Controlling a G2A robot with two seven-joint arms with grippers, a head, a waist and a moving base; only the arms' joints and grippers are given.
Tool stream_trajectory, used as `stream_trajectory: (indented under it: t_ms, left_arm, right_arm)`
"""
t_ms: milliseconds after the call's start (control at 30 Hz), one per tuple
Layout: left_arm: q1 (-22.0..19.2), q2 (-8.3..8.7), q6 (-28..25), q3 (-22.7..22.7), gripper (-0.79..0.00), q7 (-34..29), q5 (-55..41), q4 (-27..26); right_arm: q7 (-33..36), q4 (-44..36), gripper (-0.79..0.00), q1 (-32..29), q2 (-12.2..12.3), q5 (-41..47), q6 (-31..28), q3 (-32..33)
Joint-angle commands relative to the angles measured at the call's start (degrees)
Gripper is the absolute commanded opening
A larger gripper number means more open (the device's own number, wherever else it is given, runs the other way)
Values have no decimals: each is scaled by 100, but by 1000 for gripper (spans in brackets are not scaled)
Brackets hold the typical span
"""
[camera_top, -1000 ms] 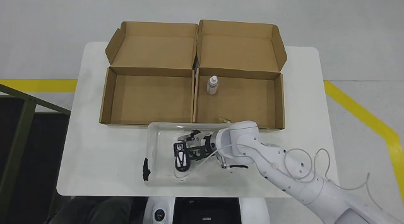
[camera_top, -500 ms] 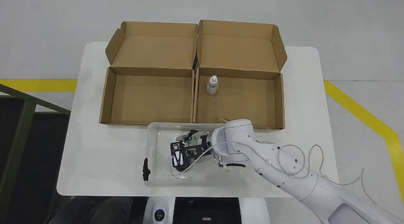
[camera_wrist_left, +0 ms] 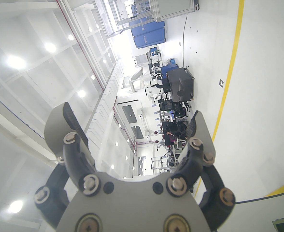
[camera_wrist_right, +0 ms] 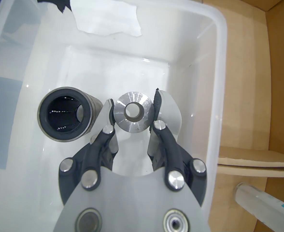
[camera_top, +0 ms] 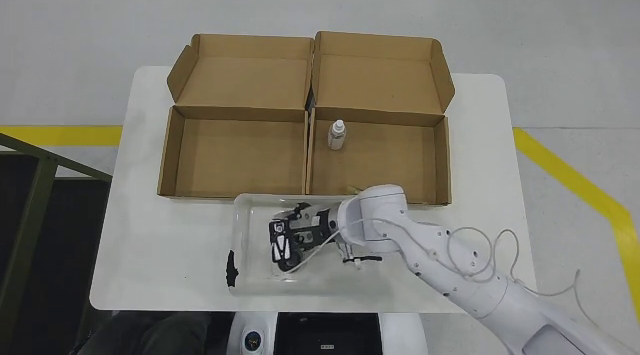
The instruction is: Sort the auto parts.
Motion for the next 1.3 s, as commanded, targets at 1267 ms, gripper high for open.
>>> stream_trajectory:
  t_ms: [1267]
  left_arm:
    - [0, 0, 0, 0, 0, 0, 0, 0]
  right_arm:
    - [-1192, -895, -785, -361, 277, 731, -35, 1535]
